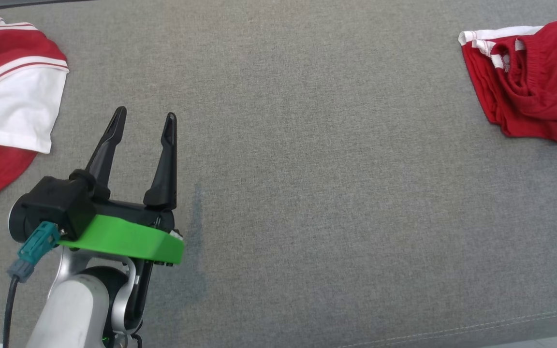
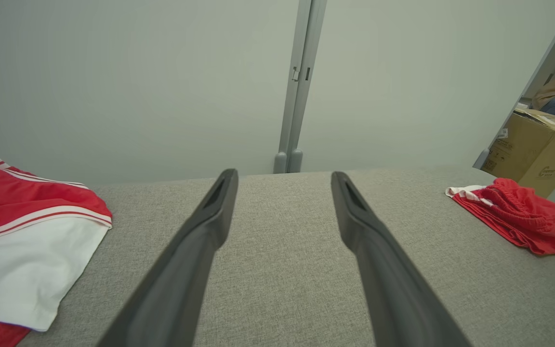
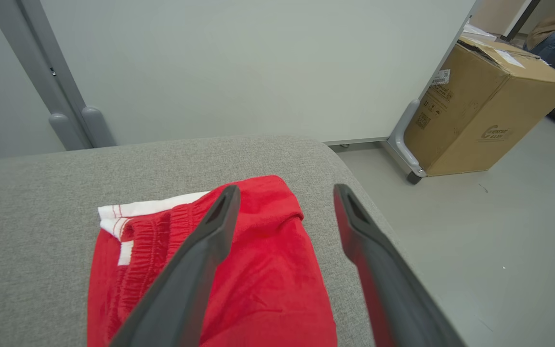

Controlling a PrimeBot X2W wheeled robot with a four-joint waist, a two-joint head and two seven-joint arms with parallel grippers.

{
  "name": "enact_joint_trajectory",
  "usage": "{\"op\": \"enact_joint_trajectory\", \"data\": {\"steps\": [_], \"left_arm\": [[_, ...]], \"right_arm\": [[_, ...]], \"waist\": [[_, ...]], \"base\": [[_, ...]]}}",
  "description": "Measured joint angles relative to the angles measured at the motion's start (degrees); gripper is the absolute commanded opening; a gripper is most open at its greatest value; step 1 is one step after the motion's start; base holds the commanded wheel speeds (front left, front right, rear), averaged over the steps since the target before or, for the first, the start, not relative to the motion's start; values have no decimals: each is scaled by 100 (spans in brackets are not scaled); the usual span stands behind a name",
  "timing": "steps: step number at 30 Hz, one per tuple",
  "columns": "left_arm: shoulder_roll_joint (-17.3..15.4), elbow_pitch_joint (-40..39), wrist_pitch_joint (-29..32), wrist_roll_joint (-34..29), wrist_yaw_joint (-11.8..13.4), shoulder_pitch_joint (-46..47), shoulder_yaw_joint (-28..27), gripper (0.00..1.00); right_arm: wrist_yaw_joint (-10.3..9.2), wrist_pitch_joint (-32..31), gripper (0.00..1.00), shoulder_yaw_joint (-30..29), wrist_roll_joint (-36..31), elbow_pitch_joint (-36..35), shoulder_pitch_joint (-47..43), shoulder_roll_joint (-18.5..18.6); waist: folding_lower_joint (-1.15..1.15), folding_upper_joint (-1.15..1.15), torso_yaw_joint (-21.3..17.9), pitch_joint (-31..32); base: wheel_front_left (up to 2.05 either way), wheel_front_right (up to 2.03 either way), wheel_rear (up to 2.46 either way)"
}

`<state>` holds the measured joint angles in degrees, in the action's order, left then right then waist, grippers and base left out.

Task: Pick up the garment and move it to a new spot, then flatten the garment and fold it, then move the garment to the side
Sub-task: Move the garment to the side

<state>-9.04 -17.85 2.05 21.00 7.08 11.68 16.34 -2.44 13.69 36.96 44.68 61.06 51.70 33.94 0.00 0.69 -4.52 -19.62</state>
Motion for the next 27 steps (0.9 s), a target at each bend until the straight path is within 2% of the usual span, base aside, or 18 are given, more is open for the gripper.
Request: {"op": "enact_joint_trajectory", "data": {"steps": [9, 14, 27], "left_arm": [[196, 463, -283, 241, 0, -166, -144, 100], [288, 781, -489, 342, 0, -393, -272, 100], [444, 1234, -911, 434, 0, -803, -584, 100]], "right_arm": [[83, 89, 100, -68, -96, -678, 197, -346], [13, 90, 100, -312, -297, -1577, 150, -608], [-277, 90, 100, -753, -415, -2851, -1431, -1434]], "waist": [[0, 0, -128, 410], [0, 0, -156, 742], [0, 0, -63, 1408]], "base": [[0, 0, 0], [0, 0, 0], [0, 0, 0]]}}
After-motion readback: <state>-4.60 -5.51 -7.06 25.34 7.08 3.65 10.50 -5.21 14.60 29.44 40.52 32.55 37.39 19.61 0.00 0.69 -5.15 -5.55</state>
